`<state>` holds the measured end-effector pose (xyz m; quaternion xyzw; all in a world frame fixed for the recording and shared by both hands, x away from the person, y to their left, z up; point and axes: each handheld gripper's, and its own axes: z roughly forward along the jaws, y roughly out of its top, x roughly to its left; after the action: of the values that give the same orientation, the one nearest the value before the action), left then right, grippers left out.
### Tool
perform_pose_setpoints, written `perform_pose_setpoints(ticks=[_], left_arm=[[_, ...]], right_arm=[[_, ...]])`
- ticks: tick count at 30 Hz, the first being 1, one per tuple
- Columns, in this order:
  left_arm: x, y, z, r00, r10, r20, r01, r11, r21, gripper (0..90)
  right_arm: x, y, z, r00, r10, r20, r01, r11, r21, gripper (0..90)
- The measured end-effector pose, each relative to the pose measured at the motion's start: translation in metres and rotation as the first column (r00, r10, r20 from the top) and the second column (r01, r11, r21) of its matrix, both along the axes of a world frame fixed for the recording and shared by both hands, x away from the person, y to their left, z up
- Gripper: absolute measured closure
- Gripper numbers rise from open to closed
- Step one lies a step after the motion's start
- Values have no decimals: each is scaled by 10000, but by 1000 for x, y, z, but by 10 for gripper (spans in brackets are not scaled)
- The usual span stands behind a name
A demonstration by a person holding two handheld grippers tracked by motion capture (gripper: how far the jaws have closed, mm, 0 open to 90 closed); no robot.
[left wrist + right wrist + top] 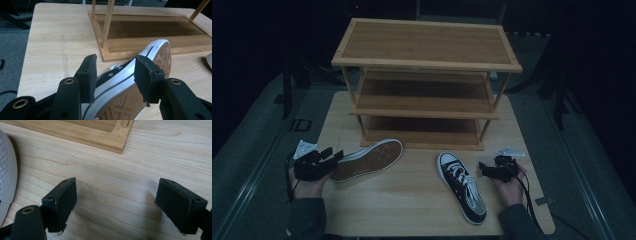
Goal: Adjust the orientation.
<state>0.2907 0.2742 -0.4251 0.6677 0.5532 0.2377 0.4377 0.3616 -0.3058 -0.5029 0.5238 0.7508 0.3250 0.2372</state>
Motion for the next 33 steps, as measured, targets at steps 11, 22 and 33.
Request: perform_pose_setpoints(ticks=[11,22,33], left_arm=[[5,3,0,10000,43,-56,-44,9996,-266,529],[42,-30,2,9976,-530,-446,513,9980,-382,629],[72,-58,-6,9890,-273,-1454,233,9993,-290,722]], right_arm=[[0,0,0,10000,-4,1,4,10000,-6,167],[-1,0,0,10000,-21,-1,21,10000,-7,167],[-1,0,0,10000,-17,2,17,10000,-4,167]])
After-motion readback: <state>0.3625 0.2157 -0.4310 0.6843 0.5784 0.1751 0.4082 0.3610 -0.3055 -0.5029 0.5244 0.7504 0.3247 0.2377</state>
